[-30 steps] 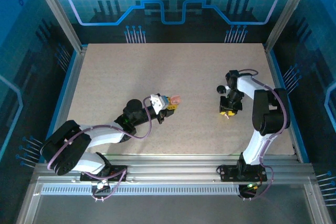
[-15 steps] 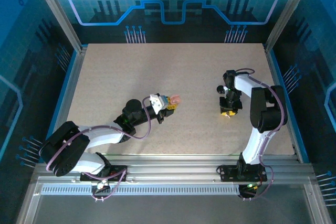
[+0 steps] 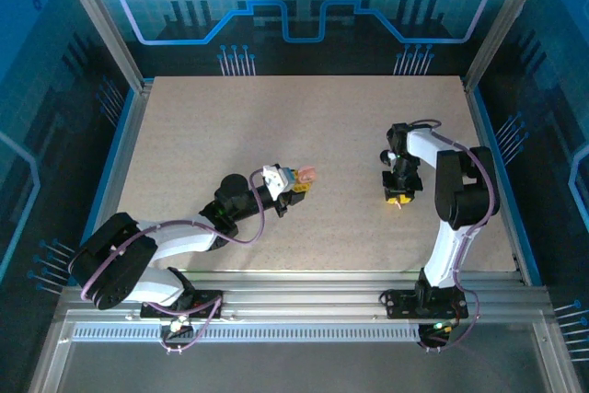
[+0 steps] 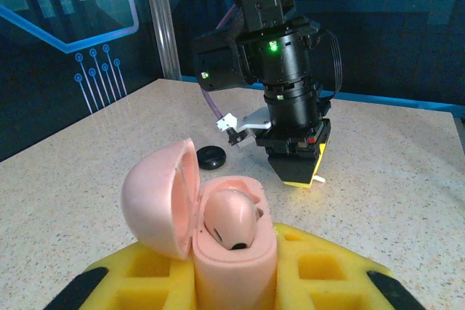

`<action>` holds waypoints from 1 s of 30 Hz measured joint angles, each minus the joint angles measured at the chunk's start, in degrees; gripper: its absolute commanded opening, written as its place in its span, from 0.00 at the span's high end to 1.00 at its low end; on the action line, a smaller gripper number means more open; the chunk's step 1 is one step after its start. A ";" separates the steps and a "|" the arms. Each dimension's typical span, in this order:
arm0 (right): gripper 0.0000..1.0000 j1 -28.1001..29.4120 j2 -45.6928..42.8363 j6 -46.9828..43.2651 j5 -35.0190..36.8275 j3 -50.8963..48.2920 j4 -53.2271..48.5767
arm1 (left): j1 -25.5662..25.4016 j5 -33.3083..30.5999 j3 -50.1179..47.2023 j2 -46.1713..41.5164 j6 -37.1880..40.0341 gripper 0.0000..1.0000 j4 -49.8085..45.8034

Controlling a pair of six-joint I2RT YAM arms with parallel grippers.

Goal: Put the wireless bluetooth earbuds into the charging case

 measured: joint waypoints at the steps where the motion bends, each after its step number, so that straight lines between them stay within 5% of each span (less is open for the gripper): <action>1: 0.73 0.00 0.13 -0.02 0.00 0.11 -0.11 | 0.00 0.00 0.00 0.00 0.00 0.81 0.00; 30: 0.80 0.81 -3.37 2.43 -0.26 0.61 -1.14 | 0.00 0.02 0.00 1.03 -0.39 0.81 0.11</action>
